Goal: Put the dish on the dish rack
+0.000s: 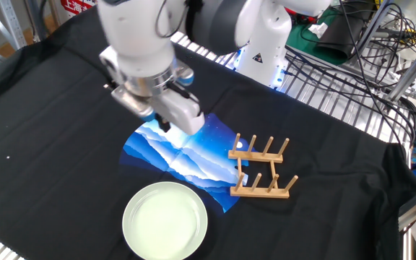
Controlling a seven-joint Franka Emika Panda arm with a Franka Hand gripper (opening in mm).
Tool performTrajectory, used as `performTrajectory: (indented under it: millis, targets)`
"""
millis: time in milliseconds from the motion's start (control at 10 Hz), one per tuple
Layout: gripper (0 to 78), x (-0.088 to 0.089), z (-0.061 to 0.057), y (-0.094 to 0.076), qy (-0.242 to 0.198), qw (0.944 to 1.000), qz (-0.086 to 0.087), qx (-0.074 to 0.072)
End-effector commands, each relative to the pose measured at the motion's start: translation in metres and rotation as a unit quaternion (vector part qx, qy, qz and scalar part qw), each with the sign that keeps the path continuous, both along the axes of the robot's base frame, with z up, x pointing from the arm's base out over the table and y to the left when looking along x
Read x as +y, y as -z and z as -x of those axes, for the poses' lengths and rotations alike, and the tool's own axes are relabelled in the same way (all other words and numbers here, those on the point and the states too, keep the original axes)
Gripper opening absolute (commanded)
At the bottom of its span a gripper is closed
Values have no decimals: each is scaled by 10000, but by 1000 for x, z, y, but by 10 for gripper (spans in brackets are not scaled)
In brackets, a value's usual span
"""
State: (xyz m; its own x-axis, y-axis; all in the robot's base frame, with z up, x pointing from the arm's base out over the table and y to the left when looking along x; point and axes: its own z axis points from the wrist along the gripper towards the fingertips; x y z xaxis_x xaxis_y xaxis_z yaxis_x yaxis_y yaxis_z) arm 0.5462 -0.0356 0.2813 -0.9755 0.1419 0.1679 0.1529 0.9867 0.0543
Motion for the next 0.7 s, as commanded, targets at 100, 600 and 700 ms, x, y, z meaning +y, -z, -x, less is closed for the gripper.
performTrajectory:
  millis: [100, 600, 700]
  targets:
    - [0, -15, -15, 15, -229, 9997, -33, 39]
    - [0, -27, -35, 47, -383, 9992, -65, -56]
    - [0, -28, -38, 53, -396, 9992, -84, -67]
